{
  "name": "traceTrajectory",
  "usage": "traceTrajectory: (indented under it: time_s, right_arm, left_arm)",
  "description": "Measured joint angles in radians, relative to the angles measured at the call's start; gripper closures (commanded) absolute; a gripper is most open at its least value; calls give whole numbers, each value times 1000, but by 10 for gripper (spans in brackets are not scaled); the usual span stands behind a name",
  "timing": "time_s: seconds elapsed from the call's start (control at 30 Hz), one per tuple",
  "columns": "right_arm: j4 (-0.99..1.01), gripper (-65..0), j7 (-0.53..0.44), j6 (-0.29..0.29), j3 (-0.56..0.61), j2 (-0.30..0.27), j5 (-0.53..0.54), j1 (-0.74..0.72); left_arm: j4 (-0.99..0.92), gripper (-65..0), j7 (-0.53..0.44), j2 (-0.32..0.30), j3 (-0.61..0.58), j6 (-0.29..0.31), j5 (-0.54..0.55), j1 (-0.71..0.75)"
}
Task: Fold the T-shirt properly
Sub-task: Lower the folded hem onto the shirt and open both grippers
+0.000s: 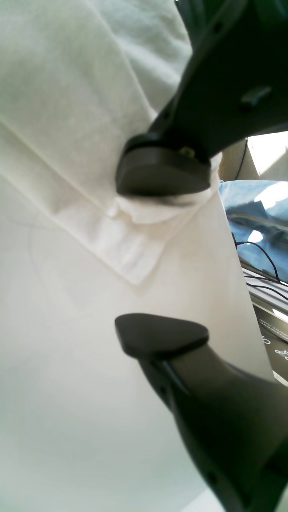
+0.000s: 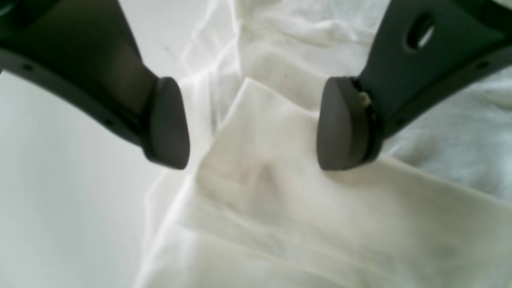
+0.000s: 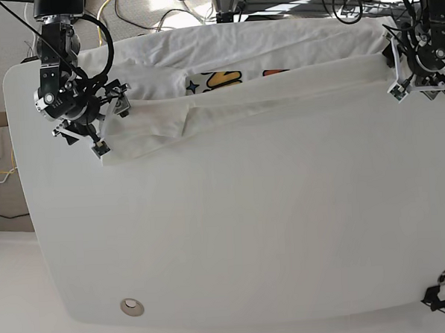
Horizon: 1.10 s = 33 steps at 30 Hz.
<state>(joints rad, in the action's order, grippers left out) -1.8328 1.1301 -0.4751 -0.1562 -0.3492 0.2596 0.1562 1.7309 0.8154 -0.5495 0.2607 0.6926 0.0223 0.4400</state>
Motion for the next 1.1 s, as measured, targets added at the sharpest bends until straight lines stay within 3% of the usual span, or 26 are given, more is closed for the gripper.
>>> traceTrajectory:
  time_s: [0.1,0.23,0.57,0.93,1.1]
  right_arm:
    - [1,-388,0,0,0,30,-13,-3]
    - [57,-383,-16,3,0,59,-20,-4]
    - [225,-383,-166,2,-3,55,8,-80]
    - [338,-383,-195,3,-7,56,4,-181]
    - [357,-383,-212,3,-6,55,-1,-191]
  left_arm:
    - [-1,-356,0,0,-2,0,0,-3]
    - [-13,-280,-1,3,-26,1,0,-12]
    - [-171,-283,-27,-14,-104,-11,8,-176]
    - [-296,-283,-15,-11,-233,-17,-12,-398]
    - [-286,-283,-14,-5,-257,-18,-14,-423]
